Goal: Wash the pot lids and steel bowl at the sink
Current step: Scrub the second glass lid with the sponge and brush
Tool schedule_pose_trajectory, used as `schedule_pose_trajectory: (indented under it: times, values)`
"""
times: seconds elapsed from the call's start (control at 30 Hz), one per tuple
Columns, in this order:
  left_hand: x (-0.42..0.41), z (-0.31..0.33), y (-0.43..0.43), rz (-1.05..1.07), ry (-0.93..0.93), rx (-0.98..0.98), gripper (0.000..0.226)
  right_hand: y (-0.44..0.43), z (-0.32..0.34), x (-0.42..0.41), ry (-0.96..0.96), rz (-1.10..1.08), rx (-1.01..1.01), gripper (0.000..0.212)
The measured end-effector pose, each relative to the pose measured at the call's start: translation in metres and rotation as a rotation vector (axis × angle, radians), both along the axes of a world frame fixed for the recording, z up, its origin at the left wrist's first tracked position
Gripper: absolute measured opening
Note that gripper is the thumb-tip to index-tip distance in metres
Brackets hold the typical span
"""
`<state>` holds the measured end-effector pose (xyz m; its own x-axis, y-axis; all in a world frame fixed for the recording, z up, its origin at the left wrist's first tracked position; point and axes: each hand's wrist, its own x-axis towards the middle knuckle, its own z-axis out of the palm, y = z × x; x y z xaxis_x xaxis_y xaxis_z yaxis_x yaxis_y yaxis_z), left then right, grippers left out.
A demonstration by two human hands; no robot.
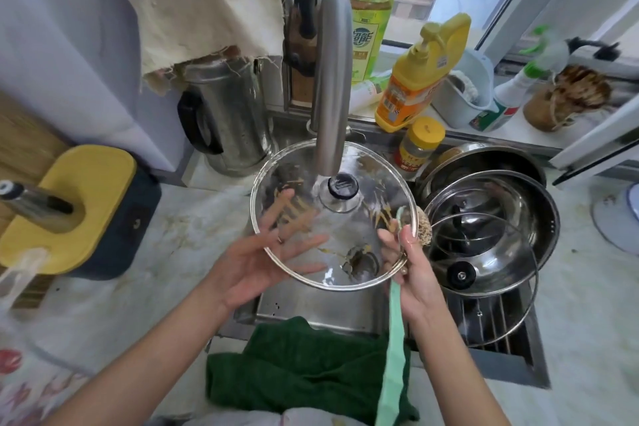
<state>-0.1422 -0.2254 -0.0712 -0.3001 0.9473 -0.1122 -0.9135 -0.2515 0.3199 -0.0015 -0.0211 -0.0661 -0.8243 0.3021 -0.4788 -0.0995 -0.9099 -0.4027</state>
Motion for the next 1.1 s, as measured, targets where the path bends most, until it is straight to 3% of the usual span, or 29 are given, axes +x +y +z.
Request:
schedule_pose_trajectory:
  times: [0.17,0.23,0.33,0.4,0.53,0.63,0.83,1.0,1.1]
  values:
    - [0.000,0.003,0.011,0.156,0.072,-0.296,0.102,0.016,0.014,0.014,-0.445,0.175,0.297,0.049]
    - [-0.007,0.003,0.004,0.159,0.030,-0.308,0.103,0.024,0.025,0.019,-0.598,0.251,0.457,0.047]
    - [-0.014,0.008,-0.003,0.102,0.096,-0.361,0.095,0.040,0.030,0.012,-0.789,0.416,0.864,0.056]
    - [-0.012,0.014,-0.007,0.027,0.188,-0.355,0.086,0.046,0.035,-0.003,-0.754,0.539,1.112,0.070]
    - [-0.008,0.020,-0.009,-0.107,0.208,-0.387,0.098,0.041,0.052,-0.046,-0.526,0.719,1.414,0.044]
    - [-0.005,0.025,-0.007,-0.202,0.233,-0.364,0.098,0.047,0.047,-0.073,-0.516,0.893,1.611,0.043]
    - [-0.003,0.029,0.000,-0.238,0.248,-0.349,0.098,0.041,0.059,-0.085,-0.204,1.131,1.683,0.048]
    - [-0.007,0.034,0.003,-0.196,0.264,-0.407,0.086,0.050,0.059,-0.094,-0.328,1.035,1.891,0.046]
    - [-0.007,0.037,0.002,-0.168,0.268,-0.414,0.093,0.038,0.064,-0.093,-0.191,1.066,1.860,0.045]
